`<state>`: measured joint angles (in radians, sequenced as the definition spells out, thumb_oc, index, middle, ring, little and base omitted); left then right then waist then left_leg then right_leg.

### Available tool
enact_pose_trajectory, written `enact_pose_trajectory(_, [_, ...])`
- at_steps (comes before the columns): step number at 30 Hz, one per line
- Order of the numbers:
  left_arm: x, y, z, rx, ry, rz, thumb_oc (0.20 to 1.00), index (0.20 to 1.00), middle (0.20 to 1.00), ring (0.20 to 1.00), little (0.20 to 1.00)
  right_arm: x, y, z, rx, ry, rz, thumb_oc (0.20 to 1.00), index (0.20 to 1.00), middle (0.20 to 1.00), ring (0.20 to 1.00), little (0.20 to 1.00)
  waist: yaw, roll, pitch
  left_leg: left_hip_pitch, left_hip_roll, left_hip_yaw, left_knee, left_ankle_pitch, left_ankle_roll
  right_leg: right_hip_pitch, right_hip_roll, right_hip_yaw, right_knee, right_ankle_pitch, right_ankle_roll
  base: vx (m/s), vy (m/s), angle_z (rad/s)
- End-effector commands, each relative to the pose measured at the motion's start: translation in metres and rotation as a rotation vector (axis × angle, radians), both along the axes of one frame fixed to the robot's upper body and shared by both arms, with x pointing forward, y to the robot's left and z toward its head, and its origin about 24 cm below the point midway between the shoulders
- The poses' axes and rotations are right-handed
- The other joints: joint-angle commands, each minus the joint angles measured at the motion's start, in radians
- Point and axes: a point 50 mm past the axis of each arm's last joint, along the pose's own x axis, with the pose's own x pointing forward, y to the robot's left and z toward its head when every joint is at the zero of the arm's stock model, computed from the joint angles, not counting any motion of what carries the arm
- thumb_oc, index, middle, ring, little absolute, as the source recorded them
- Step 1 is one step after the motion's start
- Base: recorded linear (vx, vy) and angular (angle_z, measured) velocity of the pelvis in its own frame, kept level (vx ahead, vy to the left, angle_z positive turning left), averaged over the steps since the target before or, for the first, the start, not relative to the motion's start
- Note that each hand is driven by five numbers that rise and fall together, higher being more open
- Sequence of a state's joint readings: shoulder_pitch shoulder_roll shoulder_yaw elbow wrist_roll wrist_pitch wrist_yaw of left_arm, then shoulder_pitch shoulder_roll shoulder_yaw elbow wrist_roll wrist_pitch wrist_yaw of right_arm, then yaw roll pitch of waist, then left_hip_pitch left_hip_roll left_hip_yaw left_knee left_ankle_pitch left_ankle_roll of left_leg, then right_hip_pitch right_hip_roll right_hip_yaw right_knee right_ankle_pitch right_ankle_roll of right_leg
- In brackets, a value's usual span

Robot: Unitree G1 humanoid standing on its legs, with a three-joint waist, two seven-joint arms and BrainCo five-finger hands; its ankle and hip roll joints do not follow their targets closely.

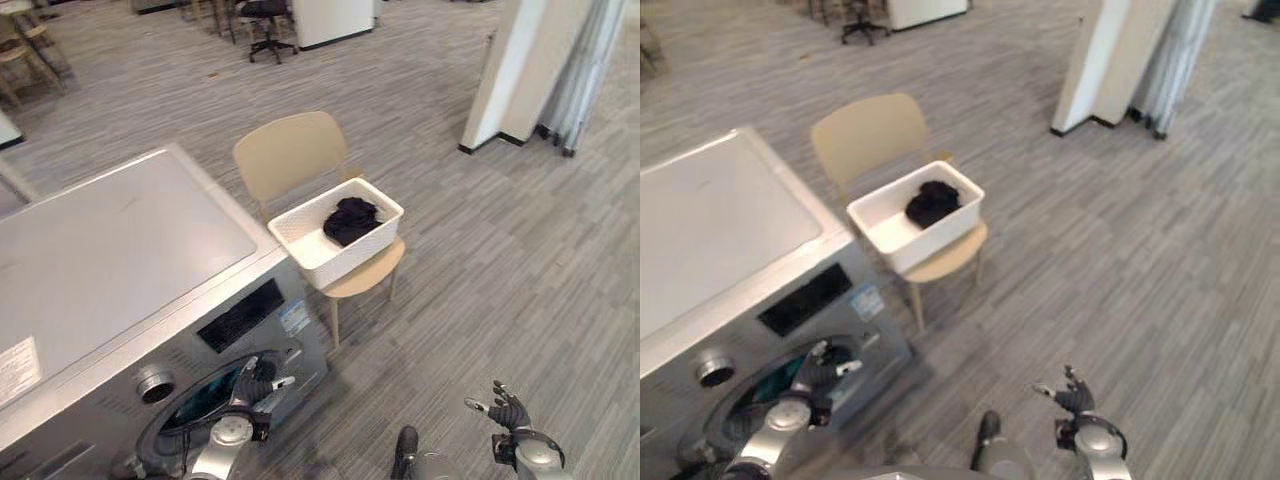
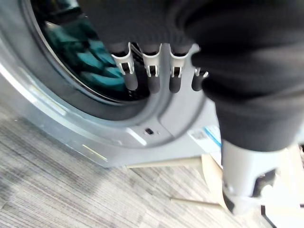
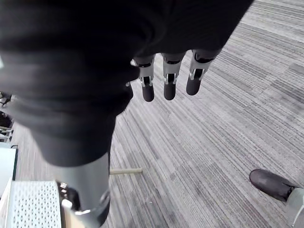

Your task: Grab the laundry basket,head to the washer,open it,put in the laundry and shut it.

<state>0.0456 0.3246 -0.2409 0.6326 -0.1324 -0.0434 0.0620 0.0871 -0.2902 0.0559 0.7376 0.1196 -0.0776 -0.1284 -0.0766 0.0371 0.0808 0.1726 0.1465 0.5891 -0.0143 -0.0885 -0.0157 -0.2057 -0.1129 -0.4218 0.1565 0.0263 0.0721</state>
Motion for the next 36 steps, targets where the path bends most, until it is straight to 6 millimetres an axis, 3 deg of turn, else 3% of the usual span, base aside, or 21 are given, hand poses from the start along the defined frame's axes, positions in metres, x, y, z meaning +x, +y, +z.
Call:
enact_pose_trajectory(1, [0.010,-0.006,0.008,0.016,-0.053,-0.077,1.000,1.000,1.000,1.000,1.000,0.016,-0.008,0.016,-0.018,-0.098,-0.009,1.000,1.000,1.000,1.000,1.000,-0.019,-0.017,0.018,-0.058,0.024,-0.078,0.097,0.110,-0.075,0.110,0.010,0.132,-0.135,0.046,0.064,0.11,-0.247,-0.39])
enact_pose_trajectory(3, [0.015,-0.013,0.010,0.015,-0.062,-0.117,1.000,1.000,1.000,1.000,1.000,0.012,-0.010,0.014,-0.027,-0.080,-0.002,1.000,1.000,1.000,1.000,1.000,-0.025,-0.016,0.038,-0.085,0.072,-0.099,0.208,0.149,-0.098,0.133,0.033,0.139,-0.145,0.030,0.037,0.08,-0.235,-0.30])
enact_pose_trajectory(5, [0.017,-0.018,0.009,0.022,-0.063,-0.134,1.000,1.000,1.000,1.000,1.000,0.012,-0.012,0.017,-0.042,-0.083,0.012,1.000,1.000,1.000,1.000,1.000,-0.011,-0.016,0.061,-0.138,0.071,-0.194,0.310,0.188,-0.105,0.143,0.043,0.154,-0.142,0.017,0.018,0.05,-0.142,-0.25])
enact_pose_trajectory(7, [0.015,-0.020,0.009,0.018,-0.068,-0.127,1.000,1.000,1.000,1.000,1.000,0.014,-0.012,0.017,-0.055,-0.074,0.041,1.000,1.000,1.000,1.000,1.000,0.026,-0.031,0.075,-0.231,-0.028,-0.351,0.344,0.162,-0.075,0.160,0.034,0.191,-0.156,0.015,0.013,0.10,-0.089,-0.44])
enact_pose_trajectory(9, [0.007,-0.018,0.004,0.028,-0.039,-0.130,1.000,1.000,1.000,1.000,1.000,0.013,-0.012,0.016,-0.053,-0.066,0.040,1.000,1.000,1.000,1.000,1.000,0.055,-0.040,0.079,-0.313,-0.086,-0.415,0.272,0.127,-0.047,0.182,0.031,0.242,-0.173,0.010,0.027,0.24,-0.087,-1.01])
enact_pose_trajectory(10, [0.006,-0.018,0.004,0.029,-0.038,-0.131,1.000,1.000,1.000,1.000,1.000,0.013,-0.012,0.016,-0.053,-0.065,0.039,1.000,1.000,1.000,1.000,1.000,0.056,-0.041,0.079,-0.312,-0.087,-0.414,0.274,0.123,-0.046,0.184,0.029,0.243,-0.174,0.008,0.028,0.35,-0.039,-1.36])
enact_pose_trajectory(11, [0.002,-0.017,0.001,0.042,-0.022,-0.137,1.000,1.000,1.000,1.000,1.000,0.012,-0.012,0.016,-0.062,-0.058,0.050,1.000,1.000,1.000,1.000,1.000,0.076,-0.034,0.080,-0.355,-0.127,-0.442,0.206,0.136,-0.040,0.209,0.045,0.274,-0.188,-0.003,0.031,0.20,0.006,-0.60])
enact_pose_trajectory(12, [0.002,-0.017,0.001,0.042,-0.022,-0.138,1.000,1.000,1.000,1.000,1.000,0.012,-0.012,0.016,-0.062,-0.057,0.049,1.000,1.000,1.000,1.000,1.000,0.078,-0.036,0.080,-0.351,-0.128,-0.440,0.202,0.135,-0.039,0.211,0.043,0.275,-0.189,-0.005,0.031,0.40,-0.009,-0.52])
enact_pose_trajectory(14, [-0.002,-0.017,-0.001,0.047,-0.006,-0.138,1.000,1.000,1.000,1.000,1.000,0.011,-0.014,0.013,-0.080,-0.035,0.058,1.000,1.000,1.000,1.000,1.000,0.131,-0.009,0.089,-0.448,-0.159,-0.442,0.085,0.273,-0.056,0.292,0.098,0.341,-0.217,-0.045,0.021,0.43,-0.046,-0.81])
enact_pose_trajectory(18, [-0.005,-0.013,-0.003,0.055,0.005,-0.118,1.000,1.000,1.000,1.000,1.000,0.010,-0.013,0.011,-0.083,-0.021,0.056,1.000,1.000,1.000,1.000,1.000,0.161,-0.009,0.090,-0.469,-0.160,-0.424,0.069,0.305,-0.051,0.345,0.114,0.384,-0.225,-0.073,0.014,0.27,-0.018,-0.52])
enact_pose_trajectory(21, [-0.010,-0.007,-0.006,0.061,0.027,-0.092,1.000,1.000,1.000,1.000,1.000,0.010,-0.004,0.006,-0.059,-0.005,0.076,1.000,1.000,1.000,1.000,1.000,0.175,-0.034,0.065,-0.428,-0.165,-0.428,0.073,0.252,-0.006,0.367,0.092,0.419,-0.208,-0.102,0.028,0.33,0.070,-0.73])
enact_pose_trajectory(24, [-0.013,-0.004,-0.008,0.072,0.042,-0.086,1.000,1.000,1.000,1.000,1.000,0.009,0.001,0.003,-0.047,0.010,0.080,1.000,1.000,1.000,1.000,1.000,0.186,-0.055,0.054,-0.410,-0.168,-0.411,0.087,0.213,0.013,0.369,0.068,0.432,-0.181,-0.106,0.046,0.26,0.072,-0.61])
enact_pose_trajectory(27, [-0.012,0.002,-0.006,0.090,0.038,-0.077,1.000,1.000,1.000,1.000,1.000,0.011,0.004,0.001,-0.046,0.014,0.092,1.000,1.000,1.000,1.000,1.000,0.208,-0.085,0.041,-0.384,-0.189,-0.400,0.102,0.164,0.045,0.348,0.042,0.444,-0.087,-0.046,0.093,0.20,0.076,-0.26])
enact_pose_trajectory(29, [-0.012,0.004,-0.006,0.090,0.040,-0.075,1.000,1.000,1.000,1.000,1.000,0.011,0.004,0.001,-0.042,0.015,0.096,1.000,1.000,1.000,1.000,1.000,0.212,-0.089,0.040,-0.368,-0.196,-0.404,0.097,0.154,0.053,0.339,0.040,0.442,-0.046,-0.036,0.104,0.18,0.085,-0.33])
enact_pose_trajectory(30, [-0.010,0.010,-0.002,0.102,0.025,-0.061,1.000,1.000,1.000,1.000,1.000,0.016,0.005,0.005,-0.040,-0.008,0.099,1.000,1.000,1.000,1.000,1.000,0.208,-0.086,0.050,-0.344,-0.201,-0.422,0.091,0.141,0.067,0.290,0.044,0.428,0.077,0.012,0.133,0.14,0.095,-0.21])
enact_pose_trajectory(31, [-0.008,0.011,0.000,0.105,0.015,-0.057,1.000,1.000,1.000,1.000,1.000,0.017,0.006,0.005,-0.040,-0.012,0.103,1.000,1.000,1.000,1.000,1.000,0.203,-0.079,0.054,-0.331,-0.196,-0.428,0.086,0.133,0.070,0.263,0.050,0.417,0.116,0.018,0.137,0.19,0.116,0.35])
enact_pose_trajectory(35, [-0.005,0.017,0.002,0.112,0.003,-0.032,1.000,1.000,1.000,1.000,1.000,0.023,0.009,0.008,-0.035,-0.030,0.117,1.000,1.000,1.000,1.000,1.000,0.164,-0.042,0.080,-0.230,-0.175,-0.478,0.040,0.118,0.057,0.092,0.081,0.333,0.083,-0.031,0.081,0.18,0.042,0.30])
enact_pose_trajectory(36, [-0.005,0.017,0.002,0.112,0.003,-0.032,1.000,1.000,1.000,1.000,1.000,0.023,0.009,0.008,-0.036,-0.030,0.117,1.000,1.000,1.000,1.000,1.000,0.157,-0.041,0.082,-0.225,-0.175,-0.485,0.038,0.115,0.056,0.098,0.080,0.326,0.086,-0.037,0.081,0.17,-0.021,0.13])
